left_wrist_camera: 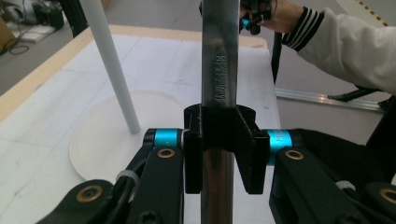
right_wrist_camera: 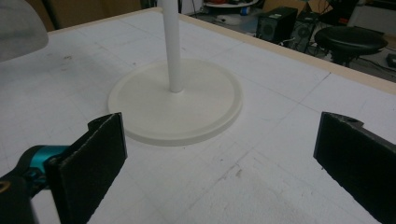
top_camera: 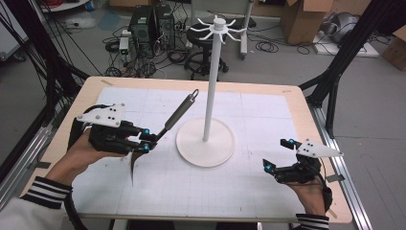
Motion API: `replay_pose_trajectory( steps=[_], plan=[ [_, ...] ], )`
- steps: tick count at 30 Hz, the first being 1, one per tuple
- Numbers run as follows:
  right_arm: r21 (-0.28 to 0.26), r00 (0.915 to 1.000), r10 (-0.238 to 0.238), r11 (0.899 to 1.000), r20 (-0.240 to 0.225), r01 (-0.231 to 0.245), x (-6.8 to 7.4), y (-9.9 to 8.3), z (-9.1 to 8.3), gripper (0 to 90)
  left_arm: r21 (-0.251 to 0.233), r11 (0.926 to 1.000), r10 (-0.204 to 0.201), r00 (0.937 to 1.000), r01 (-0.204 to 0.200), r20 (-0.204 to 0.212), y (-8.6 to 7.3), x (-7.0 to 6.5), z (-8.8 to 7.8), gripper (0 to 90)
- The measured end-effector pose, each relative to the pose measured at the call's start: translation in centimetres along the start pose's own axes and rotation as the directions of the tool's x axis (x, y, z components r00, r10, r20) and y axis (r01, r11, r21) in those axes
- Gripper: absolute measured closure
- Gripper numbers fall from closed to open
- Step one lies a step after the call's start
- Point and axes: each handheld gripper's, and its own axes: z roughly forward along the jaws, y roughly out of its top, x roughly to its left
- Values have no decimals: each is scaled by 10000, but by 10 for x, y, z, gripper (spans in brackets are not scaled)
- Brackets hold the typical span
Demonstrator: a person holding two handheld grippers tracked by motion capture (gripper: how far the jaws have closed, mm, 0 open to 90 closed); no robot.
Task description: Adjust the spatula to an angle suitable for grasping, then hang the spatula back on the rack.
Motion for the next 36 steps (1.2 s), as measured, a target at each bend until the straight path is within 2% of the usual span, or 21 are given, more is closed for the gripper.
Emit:
replay_pose_trajectory(
  steps=[2, 6, 16, 19, 27, 36],
  plan=[
    [1, 10000, 3, 10000, -25, -3, 0, 0, 1, 15, -256, 9996, 144, 9998, -140, 162, 4, 0, 6, 748],
    [52, 10000, 15, 10000, -14, -15, -1, -1, 1, 15, -431, 9988, 254, 9990, -238, 361, 9, 0, 16, 747],
    [42, 10000, 21, 10000, -12, -21, -2, -2, 1, 15, -430, 9984, 379, 9982, -359, 470, 20, -2, 29, 747],
    [66, 10000, -1, 10000, -11, 1, -2, -2, 1, 15, -358, 9985, 434, 9977, -415, 521, 21, -2, 30, 747],
    [95, 10000, -81, 9999, -13, 81, 0, -1, 2, 15, -530, 9977, 459, 9972, -428, 590, 19, -3, 32, 747],
    [66, 9976, -451, 9989, -523, 455, 7, 11, 2, 16, -526, 9979, 410, 9980, -384, 483, 16, -3, 29, 747]
  ],
)
